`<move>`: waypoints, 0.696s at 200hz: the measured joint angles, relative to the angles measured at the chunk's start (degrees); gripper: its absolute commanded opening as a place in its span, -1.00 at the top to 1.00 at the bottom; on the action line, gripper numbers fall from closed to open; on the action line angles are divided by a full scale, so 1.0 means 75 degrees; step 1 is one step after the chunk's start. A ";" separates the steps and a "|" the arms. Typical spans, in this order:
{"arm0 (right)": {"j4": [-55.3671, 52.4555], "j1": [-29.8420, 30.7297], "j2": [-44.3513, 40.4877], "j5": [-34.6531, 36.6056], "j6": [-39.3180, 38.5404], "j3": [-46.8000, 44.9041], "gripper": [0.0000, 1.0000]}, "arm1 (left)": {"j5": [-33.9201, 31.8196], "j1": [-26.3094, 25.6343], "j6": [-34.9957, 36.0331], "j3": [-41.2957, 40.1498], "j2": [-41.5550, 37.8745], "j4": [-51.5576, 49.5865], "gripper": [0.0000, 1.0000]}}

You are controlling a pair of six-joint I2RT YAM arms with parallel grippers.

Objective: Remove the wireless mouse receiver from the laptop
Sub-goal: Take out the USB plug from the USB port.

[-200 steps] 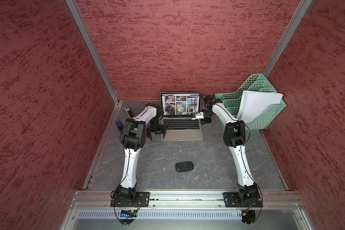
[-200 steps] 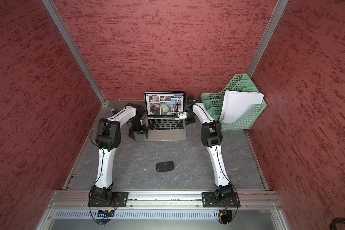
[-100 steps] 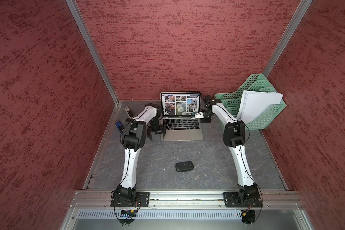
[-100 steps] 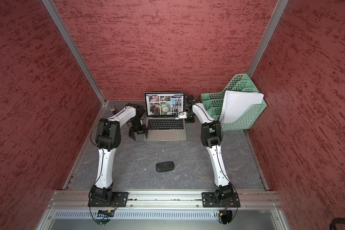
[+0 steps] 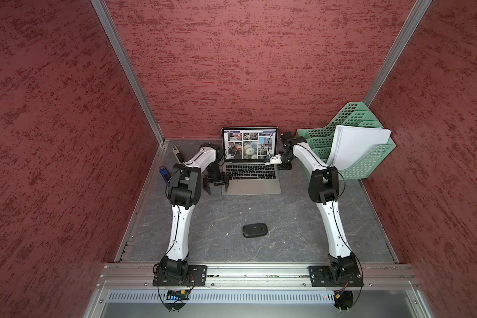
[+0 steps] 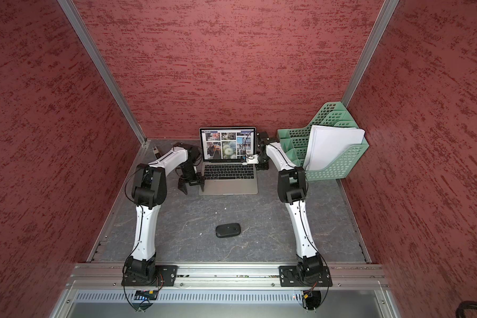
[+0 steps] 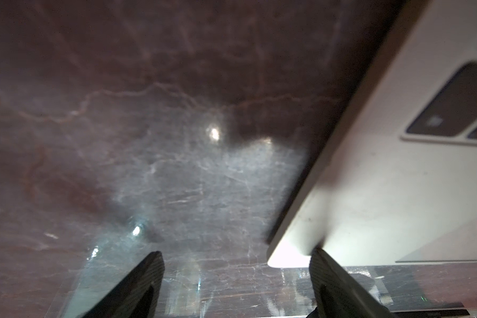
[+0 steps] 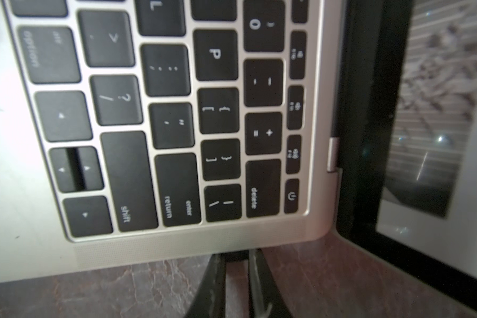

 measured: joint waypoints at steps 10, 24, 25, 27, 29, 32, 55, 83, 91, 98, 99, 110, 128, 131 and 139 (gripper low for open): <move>0.0000 -0.0003 0.0000 0.0026 0.0000 -0.0003 1.00 | 0.0006 0.0003 -0.0017 -0.0026 -0.0015 0.0020 -0.73; 0.0032 -0.0017 -0.0032 0.0029 0.0000 -0.0067 1.00 | 0.0006 0.0000 -0.0023 -0.0058 -0.0035 0.0050 -0.73; 0.0035 -0.0017 -0.0035 0.0029 -0.0003 -0.0073 1.00 | 0.0009 0.0000 -0.0023 -0.0058 -0.0035 0.0050 -0.73; 0.0041 -0.0026 -0.0044 0.0029 0.0000 -0.0093 1.00 | 0.0006 0.0000 -0.0023 -0.0061 -0.0038 0.0052 -0.73; 0.0050 -0.0032 -0.0055 0.0029 0.0000 -0.0117 1.00 | 0.0006 0.0000 -0.0023 -0.0061 -0.0038 0.0055 -0.73; 0.0064 -0.0038 -0.0070 0.0032 -0.0003 -0.0149 1.00 | 0.0006 0.0000 -0.0020 -0.0061 -0.0038 0.0055 -0.73; 0.0219 -0.0099 -0.0224 0.0035 0.0000 -0.0458 1.00 | 0.0006 0.0000 -0.0020 -0.0064 -0.0038 0.0055 -0.73; 0.0460 -0.0149 -0.0402 0.0038 0.0000 -0.0804 1.00 | 0.0006 0.0000 -0.0020 -0.0064 -0.0038 0.0055 -0.73; 0.0501 -0.0172 -0.0443 0.0050 0.0000 -0.0883 1.00 | 0.0006 0.0000 -0.0020 -0.0064 -0.0038 0.0058 -0.73; 0.0525 -0.0204 -0.0469 0.0052 0.0000 -0.0935 1.00 | 0.0006 0.0000 -0.0020 -0.0067 -0.0038 0.0058 -0.73; 0.0527 -0.0207 -0.0472 0.0052 0.0000 -0.0938 1.00 | 0.0006 0.0000 -0.0020 -0.0067 -0.0038 0.0058 -0.73; 0.0551 -0.0248 -0.0513 0.0073 0.0000 -0.1008 1.00 | 0.0006 0.0000 -0.0020 -0.0079 -0.0044 0.0070 -0.73; 0.0522 -0.0338 -0.0557 0.0204 0.0000 -0.1061 1.00 | 0.0006 0.0000 -0.0020 -0.0096 -0.0058 0.0085 -0.73; 0.0516 -0.0358 -0.0562 0.0224 0.0000 -0.1067 1.00 | 0.0006 0.0000 -0.0020 -0.0096 -0.0058 0.0087 -0.73; 0.0504 -0.0399 -0.0568 0.0265 -0.0003 -0.1072 1.00 | 0.0006 0.0000 -0.0020 -0.0102 -0.0064 0.0090 -0.73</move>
